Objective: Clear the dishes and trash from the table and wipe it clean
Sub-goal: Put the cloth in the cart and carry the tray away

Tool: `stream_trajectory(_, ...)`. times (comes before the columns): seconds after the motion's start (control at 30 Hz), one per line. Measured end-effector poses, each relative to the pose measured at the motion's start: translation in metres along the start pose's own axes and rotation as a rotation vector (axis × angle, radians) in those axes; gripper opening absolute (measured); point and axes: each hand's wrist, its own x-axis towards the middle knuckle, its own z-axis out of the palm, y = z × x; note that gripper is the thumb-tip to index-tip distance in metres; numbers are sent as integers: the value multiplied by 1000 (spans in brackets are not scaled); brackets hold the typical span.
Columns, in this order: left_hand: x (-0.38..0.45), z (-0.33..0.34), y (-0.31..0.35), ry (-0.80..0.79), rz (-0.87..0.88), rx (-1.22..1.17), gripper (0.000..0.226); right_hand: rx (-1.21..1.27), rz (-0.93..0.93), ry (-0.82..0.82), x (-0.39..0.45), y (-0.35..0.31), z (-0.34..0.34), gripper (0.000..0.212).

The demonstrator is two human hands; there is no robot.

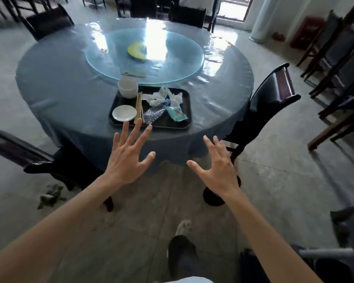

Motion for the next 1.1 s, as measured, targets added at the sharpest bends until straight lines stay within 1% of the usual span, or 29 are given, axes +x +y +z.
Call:
stream_trajectory(0.27, 131, 30, -67, 12, -169, -14, 75, -8, -82, -115, 170, 12, 52, 93)
stream_trajectory(0.4, 195, 49, -96, -38, -273, -22, 77, 20, -51, -219, 252, 23, 72, 90)
stream_trajectory(0.47, 225, 56, -112, -59, -363, -80, 76, 32, -38, -271, 288, 30, 84, 91)
stream_trajectory(0.57, 258, 63, -136, -68, -516, -249, 72, 57, 50, -337, 335, 42, 103, 93)
stream_trajectory(0.63, 274, 68, -156, -66, -599, -325, 71, 107, 123, -340, 359, 50, 114, 93)
stream_trajectory(0.8, 311, 75, -222, -32, -783, -279, 70, 241, 327, -230, 416, 66, 131, 85)
stream_trajectory(0.93, 349, 85, -277, -66, -957, -390, 68, 247, 500, -192, 452, 75, 147, 82)
stream_trajectory(1.03, 376, 92, -313, -143, -1001, -426, 70, 211, 583, -191, 471, 78, 160, 81)
stream_trajectory(1.1, 390, 99, -330, -228, -965, -443, 71, 196, 622, -208, 480, 79, 169, 82)
